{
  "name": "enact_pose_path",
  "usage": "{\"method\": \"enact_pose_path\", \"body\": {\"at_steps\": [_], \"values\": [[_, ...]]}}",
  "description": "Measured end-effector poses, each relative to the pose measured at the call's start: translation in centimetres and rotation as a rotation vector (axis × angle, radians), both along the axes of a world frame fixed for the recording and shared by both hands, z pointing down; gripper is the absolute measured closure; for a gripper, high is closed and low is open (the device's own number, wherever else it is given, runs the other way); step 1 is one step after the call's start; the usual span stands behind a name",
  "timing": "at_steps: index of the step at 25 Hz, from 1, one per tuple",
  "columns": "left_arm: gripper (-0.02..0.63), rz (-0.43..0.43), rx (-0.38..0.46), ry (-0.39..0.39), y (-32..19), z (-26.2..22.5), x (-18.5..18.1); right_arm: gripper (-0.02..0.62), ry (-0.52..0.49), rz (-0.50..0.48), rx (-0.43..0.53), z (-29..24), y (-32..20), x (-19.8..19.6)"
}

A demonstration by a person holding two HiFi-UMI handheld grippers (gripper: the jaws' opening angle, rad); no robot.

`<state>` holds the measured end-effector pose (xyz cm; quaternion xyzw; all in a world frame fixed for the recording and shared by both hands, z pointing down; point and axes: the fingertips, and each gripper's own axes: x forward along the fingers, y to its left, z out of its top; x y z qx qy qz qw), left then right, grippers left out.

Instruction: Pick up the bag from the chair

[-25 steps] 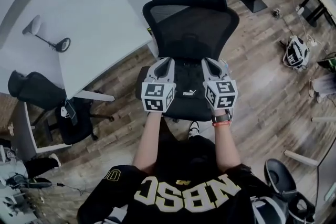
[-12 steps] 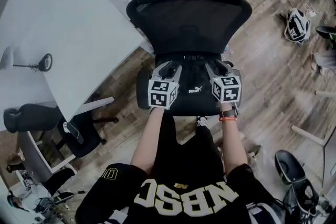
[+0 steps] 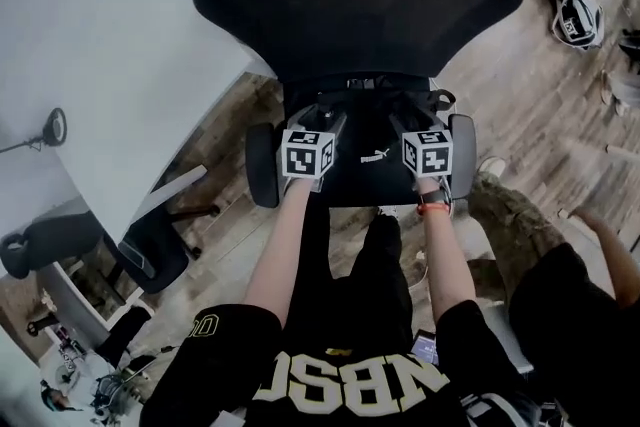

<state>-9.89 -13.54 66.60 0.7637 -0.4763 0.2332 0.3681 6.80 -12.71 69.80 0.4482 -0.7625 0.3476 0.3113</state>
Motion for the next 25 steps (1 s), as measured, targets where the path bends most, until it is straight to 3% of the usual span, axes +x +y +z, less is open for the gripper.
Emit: {"method": "enact_pose_path", "body": {"at_steps": [14,18,25], "values": [[0.288,-0.063,-0.279,0.034,2.9,15.9,-0.3,0.339,0.091,0.181,-0.209,15.3,1.5,6.4],[0.289,-0.082,-0.317,0.038,3.9,19.1,0.1,0.344,0.118,0.176,-0.209,17.0,1.8,7.1],[0.290,-0.126,-0.351,-0.037,4.6,22.8,-0.6,0.353,0.199,0.140,-0.180,17.9,2.0,7.2]]}}
